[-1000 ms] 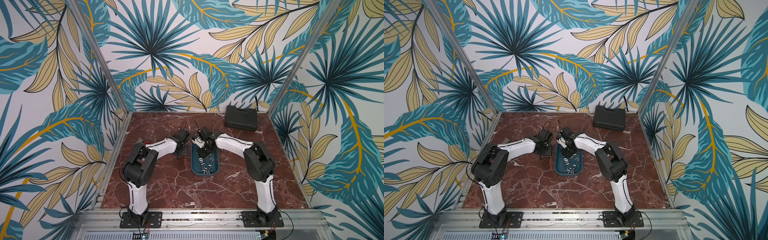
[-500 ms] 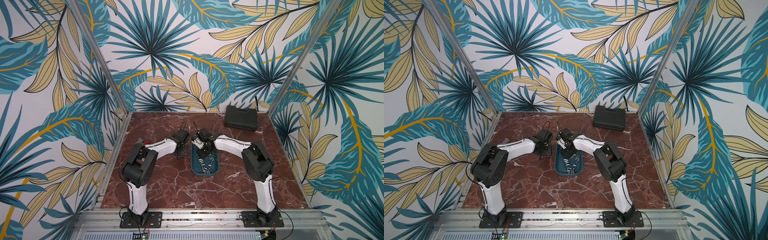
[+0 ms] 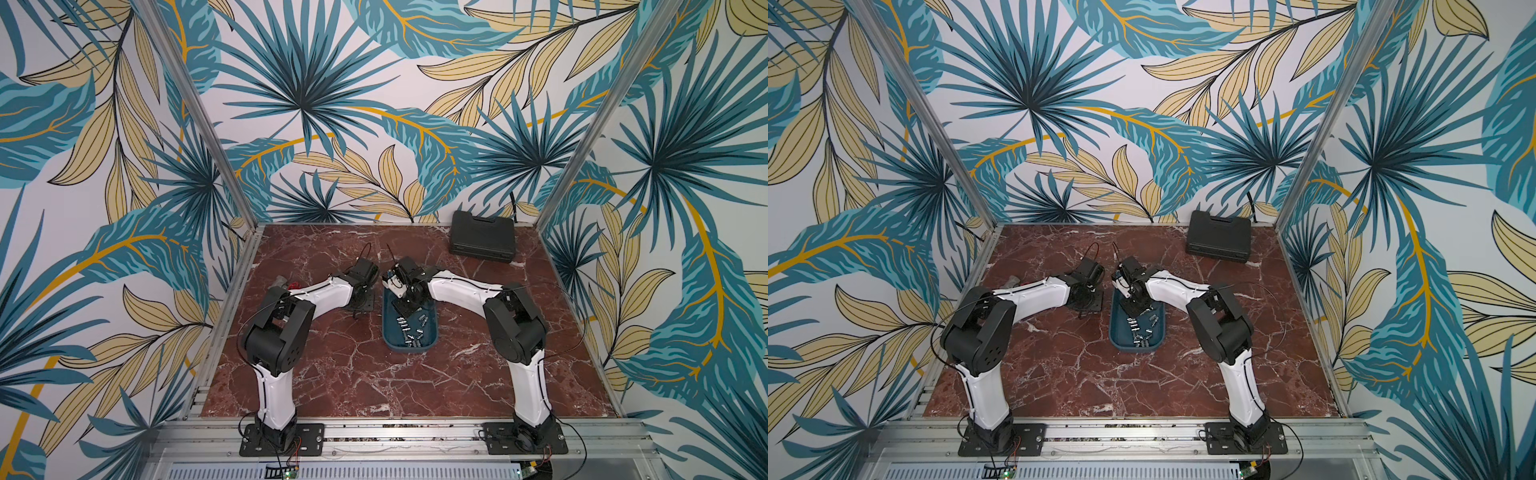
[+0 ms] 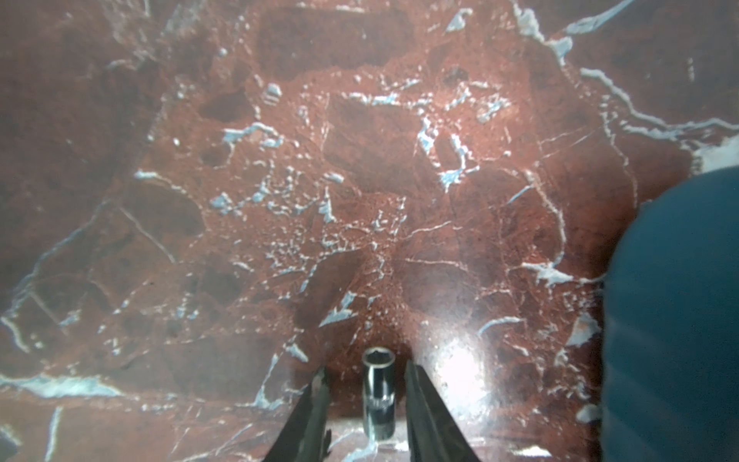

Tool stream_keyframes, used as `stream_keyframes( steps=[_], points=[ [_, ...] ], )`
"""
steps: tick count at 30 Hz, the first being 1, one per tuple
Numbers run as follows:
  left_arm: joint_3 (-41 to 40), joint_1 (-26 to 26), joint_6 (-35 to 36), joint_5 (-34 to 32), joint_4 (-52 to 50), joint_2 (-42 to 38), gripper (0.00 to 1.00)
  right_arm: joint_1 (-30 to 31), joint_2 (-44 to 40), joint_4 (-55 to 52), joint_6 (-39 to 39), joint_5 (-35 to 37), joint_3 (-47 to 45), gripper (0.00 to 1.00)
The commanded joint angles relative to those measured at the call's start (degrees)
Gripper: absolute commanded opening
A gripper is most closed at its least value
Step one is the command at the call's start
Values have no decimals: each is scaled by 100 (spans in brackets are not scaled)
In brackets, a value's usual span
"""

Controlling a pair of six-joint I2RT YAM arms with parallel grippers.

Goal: Take out the socket from the storage box
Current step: Pick up the socket head from the storage box, then place the socket head at the center of the board.

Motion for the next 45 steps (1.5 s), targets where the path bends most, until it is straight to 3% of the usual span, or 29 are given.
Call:
stream_keyframes(
  steps=[1, 10, 20, 27, 45],
  points=[
    [-140, 40, 60, 44, -70, -220, 38, -25, -340, -6, 311, -190, -99, 11],
    [-70, 39, 158, 103, -58, -273, 38, -377, -1139, 10, 800, -417, -120, 10],
    [214, -22, 295, 19, -325, -925, 39, -1704, -2016, -8, 1659, -218, -1051, 10],
    [737, -429, 569, 301, -420, -1044, 42, -2358, -1570, -41, 2083, -86, -1370, 11],
    [1256, -1032, 456, 839, -419, -274, 43, -2405, -664, 63, 2156, 155, -1179, 15]
  ],
)
